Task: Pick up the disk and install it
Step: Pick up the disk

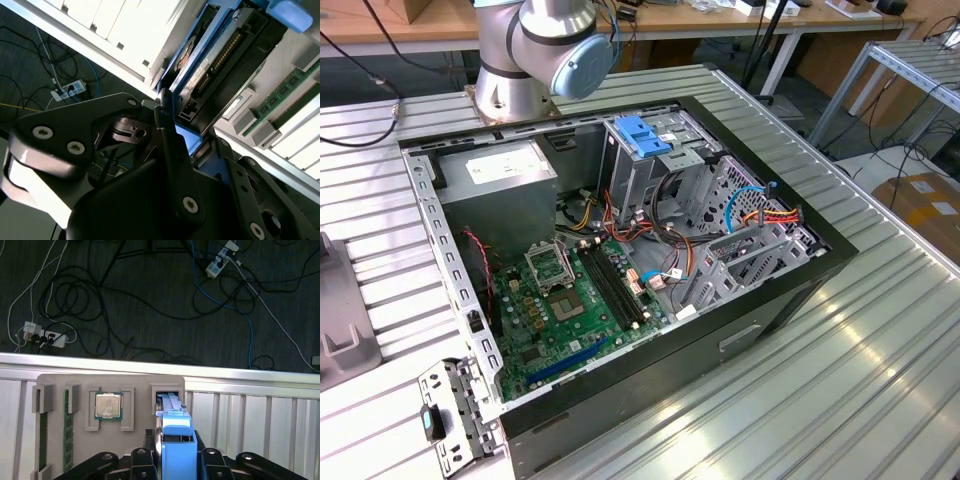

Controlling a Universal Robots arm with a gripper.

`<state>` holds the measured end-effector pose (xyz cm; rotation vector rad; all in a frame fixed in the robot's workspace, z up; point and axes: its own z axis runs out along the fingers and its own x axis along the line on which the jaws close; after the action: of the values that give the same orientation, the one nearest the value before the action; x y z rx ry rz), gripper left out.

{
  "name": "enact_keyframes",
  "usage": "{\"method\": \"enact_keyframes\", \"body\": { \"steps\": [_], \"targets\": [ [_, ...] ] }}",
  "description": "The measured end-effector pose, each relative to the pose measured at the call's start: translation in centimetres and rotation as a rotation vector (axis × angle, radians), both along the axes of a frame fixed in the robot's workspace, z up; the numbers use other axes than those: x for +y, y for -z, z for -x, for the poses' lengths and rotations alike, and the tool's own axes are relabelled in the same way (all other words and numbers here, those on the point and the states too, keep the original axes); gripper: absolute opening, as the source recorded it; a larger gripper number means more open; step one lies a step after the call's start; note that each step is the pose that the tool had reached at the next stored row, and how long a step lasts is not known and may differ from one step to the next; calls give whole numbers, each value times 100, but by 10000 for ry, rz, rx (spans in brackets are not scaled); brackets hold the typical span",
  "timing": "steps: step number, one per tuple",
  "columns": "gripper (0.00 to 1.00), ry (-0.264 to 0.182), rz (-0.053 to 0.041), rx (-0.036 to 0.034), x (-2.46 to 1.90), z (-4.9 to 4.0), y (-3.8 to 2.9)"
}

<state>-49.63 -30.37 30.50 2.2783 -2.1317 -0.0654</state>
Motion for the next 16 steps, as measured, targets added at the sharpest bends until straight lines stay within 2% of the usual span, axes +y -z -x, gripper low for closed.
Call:
{"method": "enact_keyframes", "body": {
  "steps": [16],
  "targets": [
    [37,1,0,1,0,0,-40]
  ]
}}
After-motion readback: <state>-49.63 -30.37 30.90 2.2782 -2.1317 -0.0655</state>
